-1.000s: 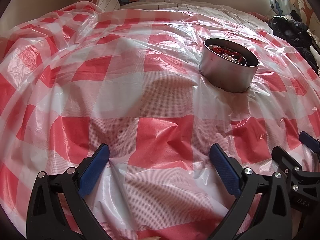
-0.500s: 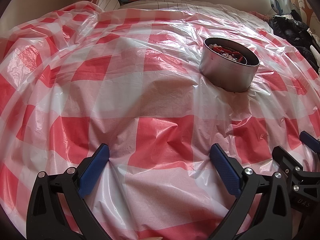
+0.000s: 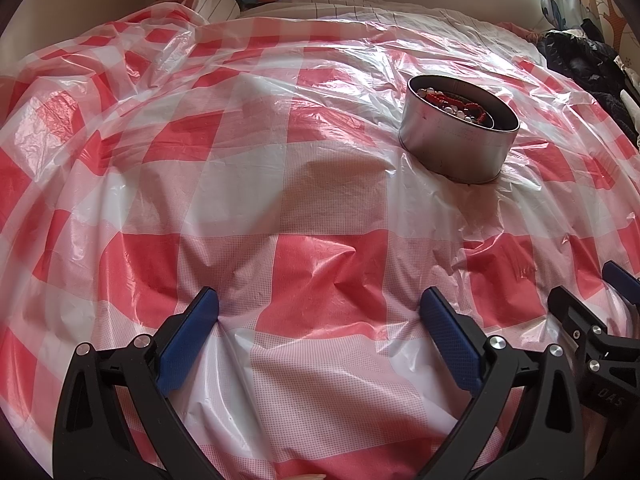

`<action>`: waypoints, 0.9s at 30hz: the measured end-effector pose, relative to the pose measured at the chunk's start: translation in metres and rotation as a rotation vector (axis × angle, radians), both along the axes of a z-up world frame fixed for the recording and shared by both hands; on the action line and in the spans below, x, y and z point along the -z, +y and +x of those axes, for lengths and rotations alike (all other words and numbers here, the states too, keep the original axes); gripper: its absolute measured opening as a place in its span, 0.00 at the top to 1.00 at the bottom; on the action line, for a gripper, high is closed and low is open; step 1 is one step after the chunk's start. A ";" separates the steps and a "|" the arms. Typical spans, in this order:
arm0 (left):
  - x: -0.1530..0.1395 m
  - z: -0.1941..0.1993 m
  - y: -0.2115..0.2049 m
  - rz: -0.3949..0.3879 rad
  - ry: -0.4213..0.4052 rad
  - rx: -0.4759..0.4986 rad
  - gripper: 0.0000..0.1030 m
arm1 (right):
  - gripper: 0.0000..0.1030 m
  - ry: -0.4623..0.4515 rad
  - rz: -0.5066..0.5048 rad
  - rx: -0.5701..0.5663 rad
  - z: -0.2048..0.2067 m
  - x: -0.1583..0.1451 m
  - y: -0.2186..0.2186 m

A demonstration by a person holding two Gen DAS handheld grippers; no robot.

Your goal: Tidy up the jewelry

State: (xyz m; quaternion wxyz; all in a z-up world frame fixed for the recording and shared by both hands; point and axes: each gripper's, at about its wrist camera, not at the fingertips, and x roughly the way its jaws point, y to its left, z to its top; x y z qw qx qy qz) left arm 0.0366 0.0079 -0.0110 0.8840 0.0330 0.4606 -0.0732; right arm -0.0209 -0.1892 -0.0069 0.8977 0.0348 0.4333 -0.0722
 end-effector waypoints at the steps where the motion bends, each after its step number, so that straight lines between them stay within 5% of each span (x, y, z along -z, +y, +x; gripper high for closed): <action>1: 0.000 0.000 0.000 0.000 0.000 0.000 0.06 | 0.07 0.001 -0.001 0.000 0.000 0.000 0.001; 27: 0.001 0.000 0.000 0.003 0.000 0.000 0.06 | 0.07 0.003 -0.003 0.002 0.001 0.001 0.000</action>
